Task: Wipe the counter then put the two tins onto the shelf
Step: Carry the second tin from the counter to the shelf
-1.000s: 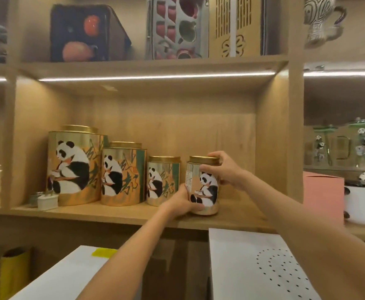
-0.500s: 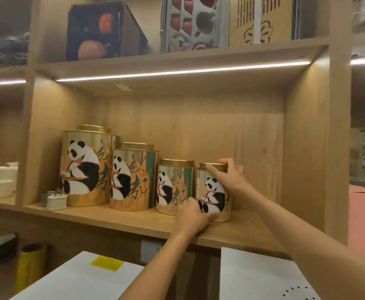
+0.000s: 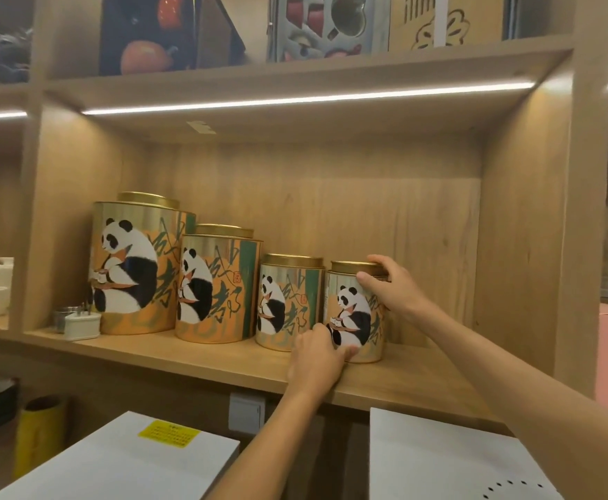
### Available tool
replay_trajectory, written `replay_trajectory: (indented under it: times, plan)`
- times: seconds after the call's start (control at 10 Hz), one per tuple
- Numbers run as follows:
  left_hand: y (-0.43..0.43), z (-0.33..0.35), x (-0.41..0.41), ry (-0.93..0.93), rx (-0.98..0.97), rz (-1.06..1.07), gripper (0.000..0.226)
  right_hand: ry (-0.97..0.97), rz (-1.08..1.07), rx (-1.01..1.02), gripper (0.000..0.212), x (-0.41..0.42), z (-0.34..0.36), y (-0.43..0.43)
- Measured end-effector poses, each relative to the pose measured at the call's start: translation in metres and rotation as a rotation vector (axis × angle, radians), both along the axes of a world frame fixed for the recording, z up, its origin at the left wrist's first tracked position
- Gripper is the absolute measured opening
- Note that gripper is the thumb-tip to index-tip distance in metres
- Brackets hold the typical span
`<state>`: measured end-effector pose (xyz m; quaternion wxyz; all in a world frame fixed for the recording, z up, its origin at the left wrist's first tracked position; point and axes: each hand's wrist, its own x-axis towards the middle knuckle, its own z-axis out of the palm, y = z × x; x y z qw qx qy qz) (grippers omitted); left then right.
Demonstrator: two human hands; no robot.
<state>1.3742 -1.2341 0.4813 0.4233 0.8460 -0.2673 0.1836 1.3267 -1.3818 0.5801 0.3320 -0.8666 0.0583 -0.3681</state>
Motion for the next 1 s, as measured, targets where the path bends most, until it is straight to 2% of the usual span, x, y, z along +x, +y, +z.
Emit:
replay_trajectory:
  times: [0.3,0.5,0.8,1.0]
  plan:
    - [0.000,0.002,-0.005,-0.009,0.079,-0.008,0.043,0.036,-0.044,-0.089,0.067,-0.009,-0.003,0.002]
    - [0.002,0.001,-0.004,-0.034,0.093,0.004,0.041,-0.071,-0.104,-0.254,0.055,-0.013,-0.007,-0.002]
    - [0.003,0.004,-0.013,-0.061,0.109,-0.002,0.038,-0.046,-0.111,-0.272,0.051,-0.014,-0.004,-0.001]
    - [0.000,0.001,-0.005,-0.078,0.098,-0.018,0.023,0.025,-0.093,-0.345,0.063,-0.014,-0.002,-0.004]
